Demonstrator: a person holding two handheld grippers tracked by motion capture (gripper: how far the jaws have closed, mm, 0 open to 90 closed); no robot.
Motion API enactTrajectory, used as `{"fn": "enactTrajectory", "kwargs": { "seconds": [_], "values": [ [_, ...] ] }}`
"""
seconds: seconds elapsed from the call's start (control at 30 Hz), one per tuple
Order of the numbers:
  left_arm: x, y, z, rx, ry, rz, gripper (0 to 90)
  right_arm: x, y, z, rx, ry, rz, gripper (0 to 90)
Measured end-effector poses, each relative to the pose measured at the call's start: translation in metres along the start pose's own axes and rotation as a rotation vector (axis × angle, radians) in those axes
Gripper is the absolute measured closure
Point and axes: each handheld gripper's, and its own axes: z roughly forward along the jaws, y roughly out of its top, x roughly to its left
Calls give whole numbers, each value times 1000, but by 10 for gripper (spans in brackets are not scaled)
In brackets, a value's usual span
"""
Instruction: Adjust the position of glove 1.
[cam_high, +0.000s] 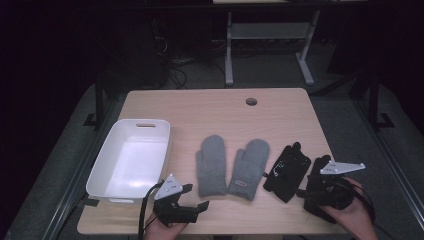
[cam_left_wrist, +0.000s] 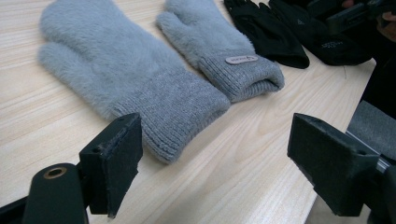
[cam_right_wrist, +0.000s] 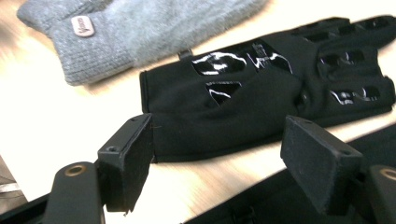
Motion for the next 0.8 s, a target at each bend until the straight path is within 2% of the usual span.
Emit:
{"fn": "enactTrajectory", "kwargs": {
  "seconds": [0.2, 0.37, 0.43, 0.8],
  "values": [
    [1, -1, 0, 9, -5, -13, 181, 4, 12, 2, 12, 32, -17, 272],
    [4, 0, 0, 13, 0, -12, 180, 11, 30, 6, 31, 44, -54, 278],
    [5, 0, -1, 6, 1, -15, 180, 15, 43, 9, 41, 55, -75, 278],
    [4, 1, 0, 1, 10, -14, 180, 26, 82, 25, 92, 103, -128, 287]
  ]
}}
